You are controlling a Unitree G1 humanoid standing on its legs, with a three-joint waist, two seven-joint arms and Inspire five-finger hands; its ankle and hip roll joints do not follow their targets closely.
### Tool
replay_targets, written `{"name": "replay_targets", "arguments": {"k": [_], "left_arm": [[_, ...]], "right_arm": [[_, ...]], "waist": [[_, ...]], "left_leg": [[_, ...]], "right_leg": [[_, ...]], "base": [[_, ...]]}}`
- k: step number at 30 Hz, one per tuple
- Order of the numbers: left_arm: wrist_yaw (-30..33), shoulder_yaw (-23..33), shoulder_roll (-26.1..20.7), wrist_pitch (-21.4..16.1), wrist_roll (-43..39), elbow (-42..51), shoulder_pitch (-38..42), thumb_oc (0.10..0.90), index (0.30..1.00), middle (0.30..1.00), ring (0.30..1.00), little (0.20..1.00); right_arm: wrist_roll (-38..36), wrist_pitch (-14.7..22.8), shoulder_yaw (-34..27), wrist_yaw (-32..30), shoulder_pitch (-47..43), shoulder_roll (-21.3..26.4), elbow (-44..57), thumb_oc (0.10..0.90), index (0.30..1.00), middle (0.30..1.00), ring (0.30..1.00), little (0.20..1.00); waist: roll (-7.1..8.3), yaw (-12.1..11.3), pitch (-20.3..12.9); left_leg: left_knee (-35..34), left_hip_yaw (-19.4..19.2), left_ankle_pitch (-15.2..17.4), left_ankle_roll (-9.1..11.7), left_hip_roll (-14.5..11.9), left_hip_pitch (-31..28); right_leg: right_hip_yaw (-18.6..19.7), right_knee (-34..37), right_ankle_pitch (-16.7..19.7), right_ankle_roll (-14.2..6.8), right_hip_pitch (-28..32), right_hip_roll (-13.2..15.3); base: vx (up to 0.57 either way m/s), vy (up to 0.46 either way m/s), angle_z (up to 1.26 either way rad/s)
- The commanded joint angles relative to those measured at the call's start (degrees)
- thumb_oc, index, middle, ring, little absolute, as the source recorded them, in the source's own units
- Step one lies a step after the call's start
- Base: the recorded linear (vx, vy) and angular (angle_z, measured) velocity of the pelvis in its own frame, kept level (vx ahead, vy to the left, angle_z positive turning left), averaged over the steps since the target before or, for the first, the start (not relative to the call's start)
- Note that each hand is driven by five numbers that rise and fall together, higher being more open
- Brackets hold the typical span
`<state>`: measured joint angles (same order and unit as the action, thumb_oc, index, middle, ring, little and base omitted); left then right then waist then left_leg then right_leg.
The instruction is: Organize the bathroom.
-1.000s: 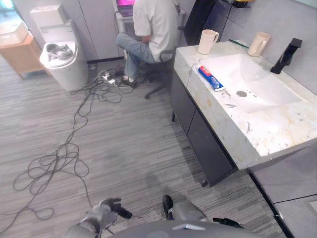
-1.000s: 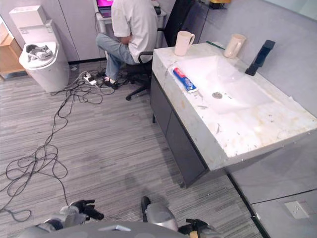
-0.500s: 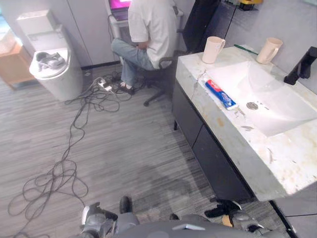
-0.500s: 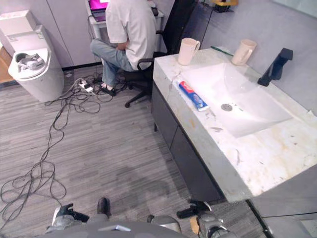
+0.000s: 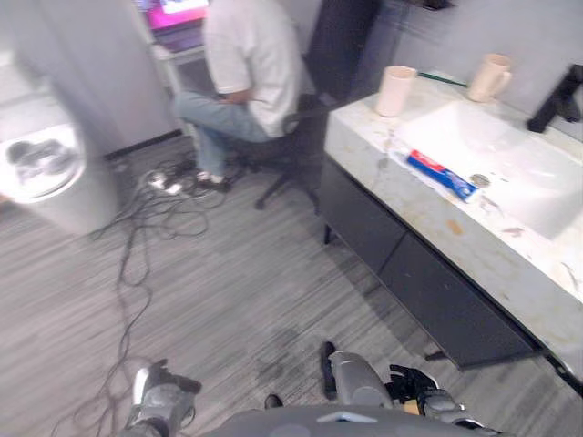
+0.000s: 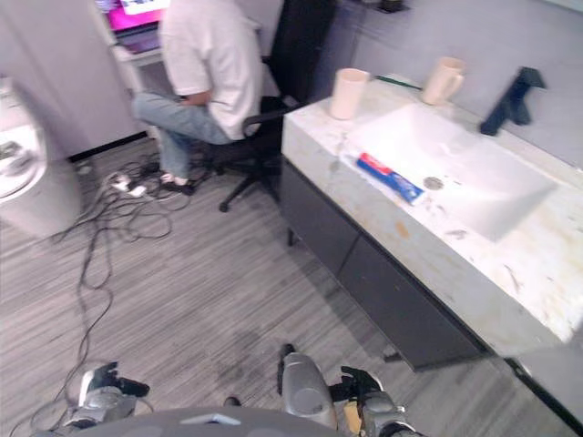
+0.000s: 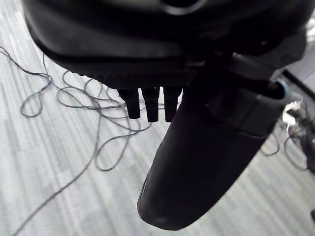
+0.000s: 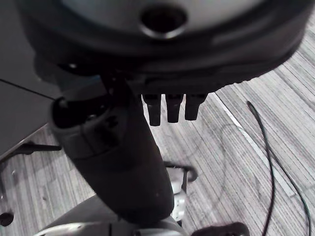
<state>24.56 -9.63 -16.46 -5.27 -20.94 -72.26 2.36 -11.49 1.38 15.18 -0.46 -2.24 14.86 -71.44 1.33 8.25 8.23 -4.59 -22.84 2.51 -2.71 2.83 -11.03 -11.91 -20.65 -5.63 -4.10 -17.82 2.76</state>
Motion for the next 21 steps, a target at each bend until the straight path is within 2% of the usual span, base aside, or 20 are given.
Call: {"name": "replay_targets", "arguments": {"k": [1, 2, 3, 4, 7, 8, 9, 11, 12, 13, 14, 15, 17, 21], "left_arm": [[1.99, 0.79, -0.83, -3.21, 3.11, 0.53, 4.34, 0.8, 0.9, 0.9, 0.9, 0.9], [1.68, 0.01, -0.46, -3.33, 2.89, 0.42, 4.63, 0.8, 0.9, 0.9, 0.9, 0.9], [1.13, -0.85, 0.23, -3.65, 5.18, 0.09, 4.91, 0.8, 0.9, 0.9, 0.9, 0.9], [1.49, -1.29, 0.6, -3.56, 4.96, -0.23, 5.24, 0.8, 0.9, 0.9, 0.9, 0.9], [2.18, -2.16, 1.38, -2.27, 3.03, 0.07, 5.66, 0.8, 0.9, 0.9, 0.9, 0.9], [2.43, -2.36, 1.62, -2.17, 2.44, -0.12, 5.44, 0.8, 0.9, 0.9, 0.9, 0.9], [2.28, -2.42, 1.64, -2.21, 2.7, -0.17, 5.37, 0.8, 0.9, 0.9, 0.9, 0.9], [3.0, -3.14, 1.85, -3.03, 1.05, 0.09, 4.26, 0.8, 0.9, 0.9, 0.9, 0.9], [2.92, -3.52, 1.49, -3.22, 0.93, 0.34, 3.77, 0.8, 0.9, 0.9, 0.9, 0.9], [3.19, -3.66, 1.35, -3.19, 0.1, 0.34, 3.65, 0.8, 0.9, 0.9, 0.9, 0.9], [3.13, -3.4, 1.1, -3.65, -0.97, -0.13, 3.26, 0.8, 0.9, 0.9, 0.9, 0.9], [2.6, -3.22, 1.0, -3.79, -1.03, -0.45, 3.15, 0.8, 0.9, 0.9, 0.9, 0.9], [1.58, -2.59, 0.84, -3.09, -0.12, -1.05, 3.71, 0.8, 0.9, 0.9, 0.9, 0.9], [0.58, -3.8, 0.37, -1.58, -0.11, -2.16, 4.37, 0.8, 0.9, 0.9, 0.9, 0.9]], "right_arm": [[-0.2, -0.8, 1.3, 1.25, 0.99, 3.05, -1.89, 0.8, 0.9, 0.9, 0.9, 0.9], [-3.01, -0.68, 0.94, 0.6, 1.16, 2.88, -2.33, 0.8, 0.9, 0.9, 0.9, 0.9], [-4.17, 0.15, 0.24, 0.29, 0.96, 2.88, -2.73, 0.8, 0.9, 0.9, 0.9, 0.9], [-2.7, 0.37, 0.33, 0.06, 0.67, 2.9, -2.6, 0.8, 0.9, 0.9, 0.9, 0.9], [-4.45, 0.43, 1.16, -0.56, -0.16, 3.03, -2.34, 0.8, 0.9, 0.9, 0.9, 0.9], [-4.71, 1.29, 1.23, -0.76, -0.79, 3.01, -2.16, 0.8, 0.9, 0.9, 0.9, 0.9], [-4.65, 1.43, 1.22, -0.83, -0.94, 2.99, -2.05, 0.8, 0.9, 0.9, 0.9, 0.9], [-4.7, 2.29, 2.51, -1.15, -2.34, 2.24, -1.8, 0.8, 0.9, 0.9, 0.9, 0.9], [-5.74, 3.08, 2.76, -1.06, -2.72, 2.46, -1.8, 0.8, 0.9, 0.9, 0.9, 0.9], [-5.1, 3.45, 2.84, -0.7, -2.85, 2.53, -1.73, 0.8, 0.9, 0.9, 0.9, 0.9], [-4.16, 3.91, 3.0, -0.23, -3.16, 2.97, -1.26, 0.8, 0.9, 0.9, 0.9, 0.9], [-4.46, 3.98, 3.2, -0.64, -3.27, 3.09, -1.29, 0.8, 0.9, 0.9, 0.9, 0.9], [-4.5, 3.87, 2.44, -1.3, -2.98, 3.2, -1.26, 0.8, 0.9, 0.9, 0.9, 0.9], [-2.17, 4.66, 1.37, -1.7, -1.46, 2.34, -1.34, 0.8, 0.9, 0.9, 0.9, 0.9]], "waist": [[0.92, 2.68, -0.7], [0.89, 2.84, -1.45], [1.16, 2.72, -2.03], [1.29, 2.37, -1.81], [1.69, 1.37, -1.6], [1.75, 0.91, -1.43], [1.78, 0.84, -1.44], [1.79, -0.36, -1.91], [1.36, -1.1, -1.79], [1.12, -1.32, -1.72], [0.59, -1.88, -0.99], [0.43, -2.03, -0.66], [-0.61, -1.53, -0.77], [-1.75, -1.0, -1.95]], "left_leg": [[11.67, 9.48, 7.51, 0.25, -1.19, 3.65], [15.21, 9.65, 6.26, 1.33, -1.91, 4.41], [24.87, 10.66, 2.79, 3.09, -2.85, 7.14], [29.63, 11.12, 0.58, 3.58, -3.42, 9.88], [35.56, 13.94, 0.44, 3.1, -3.62, 15.67], [34.36, 15.77, 1.24, 2.16, -3.93, 16.81], [33.87, 16.04, 1.43, 1.95, -3.95, 16.88], [18.66, 22.98, 0.48, 1.23, -4.41, 14.97], [11.21, 27.51, -1.11, 2.11, -5.01, 13.83], [8.75, 29.57, -2.15, 2.62, -5.17, 13.82], [6.57, 32.72, -3.2, 3.46, -4.98, 13.66], [7.25, 33.16, -2.57, 3.38, -4.57, 13.88], [4.88, 31.41, -2.26, 3.18, -4.93, 11.77], [1.59, 27.64, -1.79, 1.89, -3.28, 9.24]], "right_leg": [[6.06, 12.92, 8.72, -1.17, 7.68, -2.58], [6.3, 13.18, 8.08, -0.09, 8.7, -2.56], [7.65, 14.86, 8.23, 1.42, 10.65, -2.66], [8.14, 15.08, 8.17, 2.13, 11.71, -2.75], [10.19, 15.05, 7.37, 3.12, 13.52, -2.61], [12.47, 15.17, 6.56, 3.24, 14.92, -2.9], [12.98, 15.25, 6.4, 3.23, 15.18, -2.94], [18.82, 17.34, 6.31, 2.03, 16.89, -3.39], [21.01, 18.09, 6.42, 1.52, 17.41, -3.8], [22.08, 18.51, 6.61, 1.23, 17.5, -3.99], [24.71, 18.79, 6.76, 0.34, 17.88, -3.83], [25.39, 18.09, 6.51, 0.05, 17.62, -3.62], [25.17, 17.83, 6.43, -0.88, 17.06, -2.29], [23.01, 19.44, 9.43, -3.36, 15.5, 1.25]], "base": [[0.25, -0.002, -0.83], [0.26, -0.02, -0.03], [0.24, -0.03, 0.36], [0.19, -0.019, 0.27], [0.09, 0.085, -0.46], [0.1, 0.161, -1.29], [0.15, 0.298, -1.26], [0.18, 0.389, -1.71], [0.14, 0.303, -2.03], [0.1, 0.344, -1.83], [0.04, 0.329, -1.33], [0.03, 0.443, -1.33], [0.0, 0.334, -1.06], [-0.02, 0.304, -0.74]]}}
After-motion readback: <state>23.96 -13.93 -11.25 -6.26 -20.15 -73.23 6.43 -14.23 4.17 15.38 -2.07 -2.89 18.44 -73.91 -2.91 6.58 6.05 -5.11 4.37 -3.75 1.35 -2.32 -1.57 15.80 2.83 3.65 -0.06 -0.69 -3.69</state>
